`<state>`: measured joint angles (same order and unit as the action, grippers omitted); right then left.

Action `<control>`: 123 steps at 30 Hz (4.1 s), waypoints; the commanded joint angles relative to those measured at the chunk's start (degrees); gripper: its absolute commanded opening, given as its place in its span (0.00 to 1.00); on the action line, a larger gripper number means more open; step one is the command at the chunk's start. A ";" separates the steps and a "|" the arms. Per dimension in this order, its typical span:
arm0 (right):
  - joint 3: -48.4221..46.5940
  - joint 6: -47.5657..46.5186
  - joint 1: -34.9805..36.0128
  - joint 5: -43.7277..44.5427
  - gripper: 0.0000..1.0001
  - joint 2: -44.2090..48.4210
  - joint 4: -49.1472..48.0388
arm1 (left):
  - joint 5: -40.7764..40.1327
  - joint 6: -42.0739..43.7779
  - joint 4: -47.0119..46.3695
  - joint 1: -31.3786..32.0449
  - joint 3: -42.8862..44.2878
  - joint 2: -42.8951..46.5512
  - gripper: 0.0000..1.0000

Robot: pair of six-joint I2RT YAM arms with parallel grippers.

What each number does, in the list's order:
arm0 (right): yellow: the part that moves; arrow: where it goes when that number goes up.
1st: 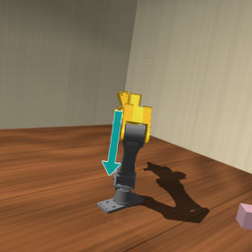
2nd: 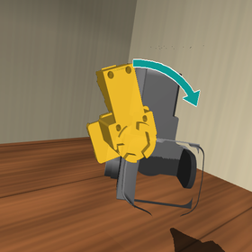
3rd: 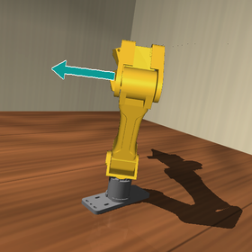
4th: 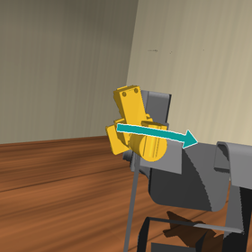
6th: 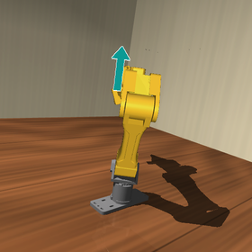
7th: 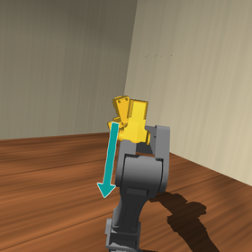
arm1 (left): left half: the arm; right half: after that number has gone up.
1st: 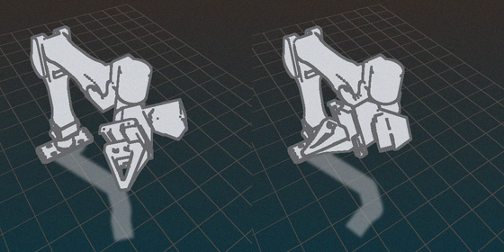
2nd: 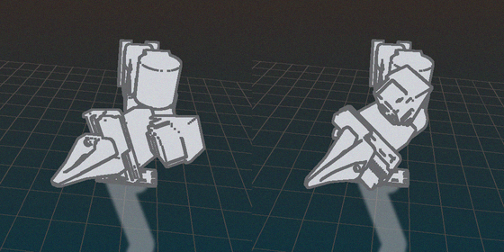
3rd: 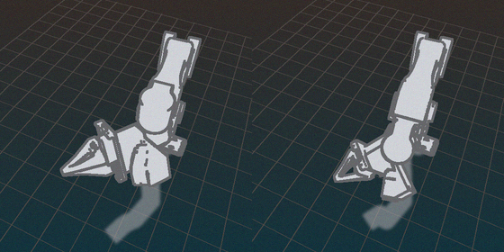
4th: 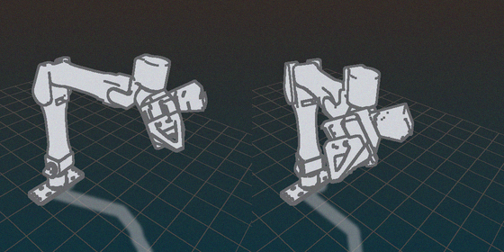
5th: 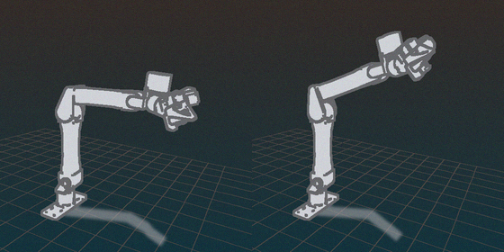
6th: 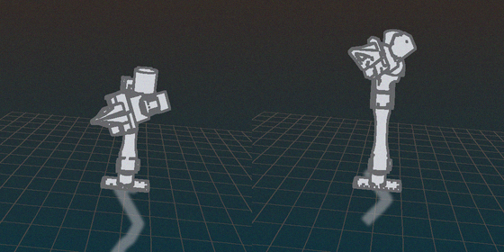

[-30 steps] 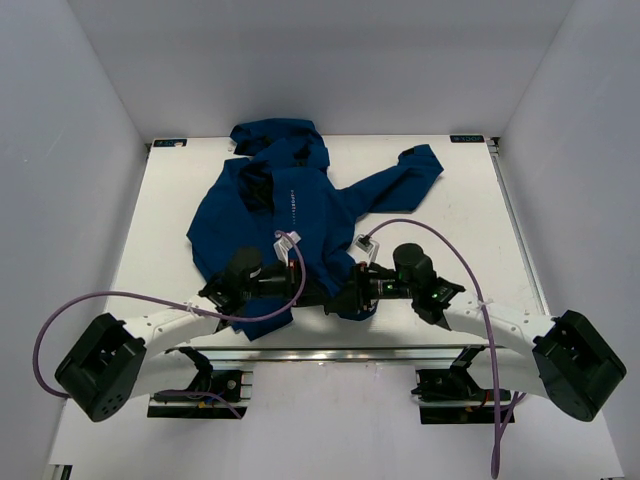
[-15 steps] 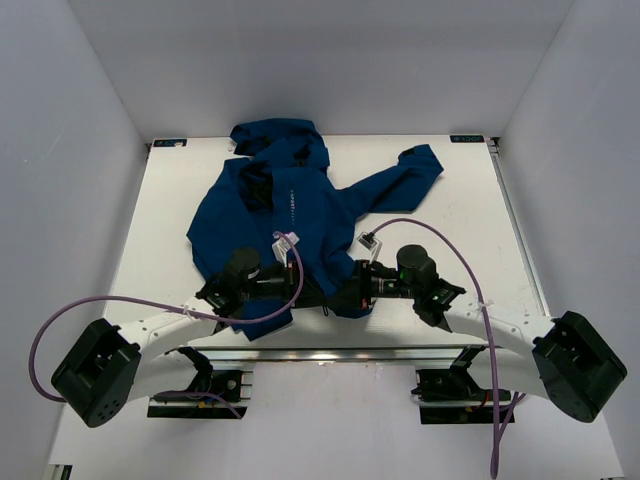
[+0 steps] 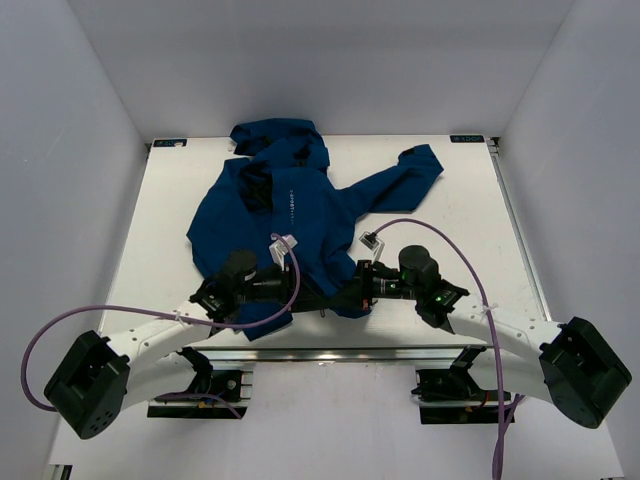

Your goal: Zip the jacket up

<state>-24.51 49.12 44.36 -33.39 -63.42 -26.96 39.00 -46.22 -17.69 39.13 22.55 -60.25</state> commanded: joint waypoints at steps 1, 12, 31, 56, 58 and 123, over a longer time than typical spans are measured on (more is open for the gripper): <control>-0.71 -1.39 -0.15 -1.06 0.00 0.58 -1.78 | 1.43 1.22 0.73 0.33 0.31 1.71 0.46; -0.98 -4.65 -0.06 -1.94 0.00 1.19 2.61 | 0.63 -2.21 -8.31 0.33 2.50 -3.20 0.83; -1.59 -3.77 -0.06 -1.94 0.00 0.31 0.95 | -0.24 -1.60 -6.93 0.33 3.38 -3.48 0.00; -3.44 -2.11 0.29 -5.37 0.29 -4.69 -8.36 | -2.88 -5.11 -9.29 0.77 1.62 -2.42 0.00; -3.26 -1.66 0.29 -5.02 0.29 -4.87 -8.98 | -2.71 -5.20 -9.73 0.94 1.54 -2.33 0.00; -3.26 -15.90 -14.39 14.84 0.00 15.52 27.84 | -46.30 -11.35 48.89 1.12 33.26 -30.62 0.70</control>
<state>-28.21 33.23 30.37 -17.34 -48.10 4.14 -5.63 -57.45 30.09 40.14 53.67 -89.69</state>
